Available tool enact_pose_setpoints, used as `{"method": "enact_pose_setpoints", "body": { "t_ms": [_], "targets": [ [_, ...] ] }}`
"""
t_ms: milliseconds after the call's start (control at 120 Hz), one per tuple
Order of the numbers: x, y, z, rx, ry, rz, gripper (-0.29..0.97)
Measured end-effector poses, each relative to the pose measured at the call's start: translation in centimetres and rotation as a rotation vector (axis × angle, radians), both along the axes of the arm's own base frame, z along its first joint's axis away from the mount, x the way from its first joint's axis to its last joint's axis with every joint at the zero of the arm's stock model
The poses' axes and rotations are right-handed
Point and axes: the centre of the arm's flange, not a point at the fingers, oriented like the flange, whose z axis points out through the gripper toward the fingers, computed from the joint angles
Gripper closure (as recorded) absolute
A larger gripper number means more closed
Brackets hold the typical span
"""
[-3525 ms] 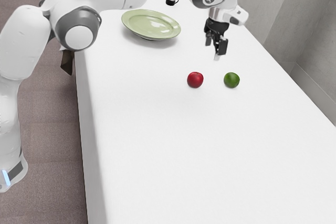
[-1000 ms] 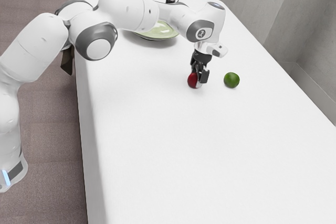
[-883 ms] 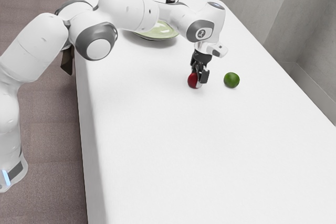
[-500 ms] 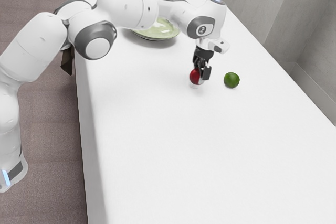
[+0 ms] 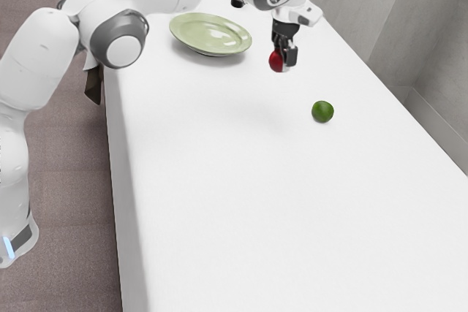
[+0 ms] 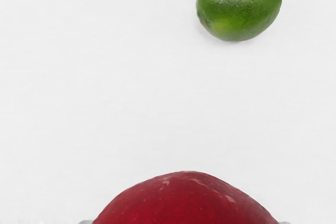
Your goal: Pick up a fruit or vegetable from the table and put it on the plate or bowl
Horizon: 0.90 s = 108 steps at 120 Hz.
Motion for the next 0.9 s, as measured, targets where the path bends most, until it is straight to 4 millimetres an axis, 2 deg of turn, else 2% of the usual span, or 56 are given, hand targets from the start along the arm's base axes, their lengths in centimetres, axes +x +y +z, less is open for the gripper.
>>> {"method": "enact_pose_setpoints", "body": {
  "t_ms": [33,183,475,800,900],
  "targets": [
    [-0.6,1.1,0.6,0.007,-0.007,0.017,0.35],
    [-3.8,7.7,2.6,0.029,-0.027,0.117,0.36],
    [-10.7,19.3,3.0,0.036,-0.028,0.310,0.37],
    [-17.2,27.2,2.5,0.034,-0.016,0.455,0.37],
    [-18.9,29.4,1.2,0.025,0.000,0.494,0.36]
  ]
}}
